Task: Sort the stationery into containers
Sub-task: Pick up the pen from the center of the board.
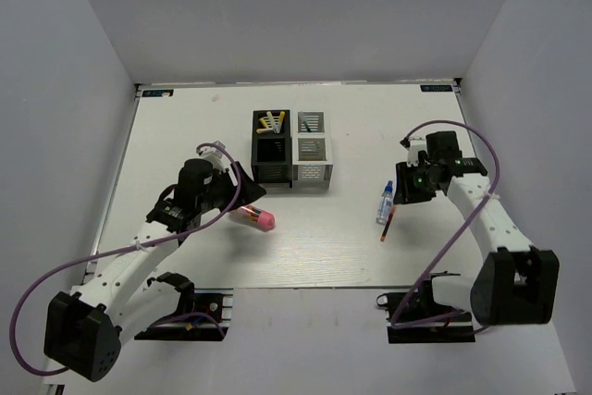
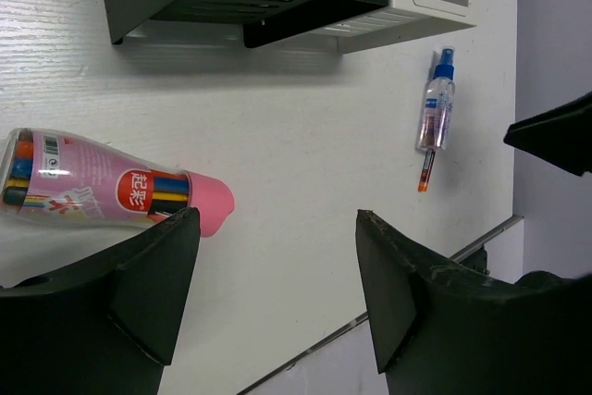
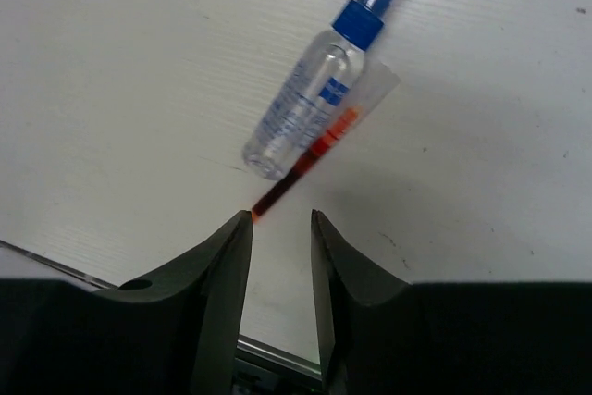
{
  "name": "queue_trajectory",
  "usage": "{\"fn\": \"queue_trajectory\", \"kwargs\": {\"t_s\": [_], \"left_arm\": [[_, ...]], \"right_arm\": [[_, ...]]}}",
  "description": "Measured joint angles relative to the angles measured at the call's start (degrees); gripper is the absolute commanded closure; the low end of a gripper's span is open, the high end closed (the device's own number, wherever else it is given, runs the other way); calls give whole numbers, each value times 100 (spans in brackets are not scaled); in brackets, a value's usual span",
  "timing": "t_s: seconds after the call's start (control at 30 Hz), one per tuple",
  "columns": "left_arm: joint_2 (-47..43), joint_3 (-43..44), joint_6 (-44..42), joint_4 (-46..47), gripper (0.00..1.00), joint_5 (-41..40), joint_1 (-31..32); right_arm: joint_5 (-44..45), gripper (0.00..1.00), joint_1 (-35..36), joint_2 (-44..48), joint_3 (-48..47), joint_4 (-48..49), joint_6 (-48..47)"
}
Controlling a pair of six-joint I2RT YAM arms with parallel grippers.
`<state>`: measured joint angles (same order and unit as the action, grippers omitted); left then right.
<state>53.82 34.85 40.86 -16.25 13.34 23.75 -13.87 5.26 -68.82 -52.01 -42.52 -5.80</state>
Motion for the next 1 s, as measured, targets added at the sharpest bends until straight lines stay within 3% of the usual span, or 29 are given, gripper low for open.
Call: {"fn": "queue_trajectory", "kwargs": {"t_s": [0.27,0.4,0.5,1.0], "left_arm": [[-334,0,9,-94,22,17,0],[-466,-2,31,-155,22,13,0],[-466,-2,55,-197,22,9,0],[-437,0,55,-435,22,-46,0]], "right_arm": [[179,67,-243,-970,-101,-238,-289],[170,55,-240,-1316,-103,-245,-345],[149,52,-236,-1628,-105,-208,-334],[-4,51,-190,-2651,-382,374,289]]}}
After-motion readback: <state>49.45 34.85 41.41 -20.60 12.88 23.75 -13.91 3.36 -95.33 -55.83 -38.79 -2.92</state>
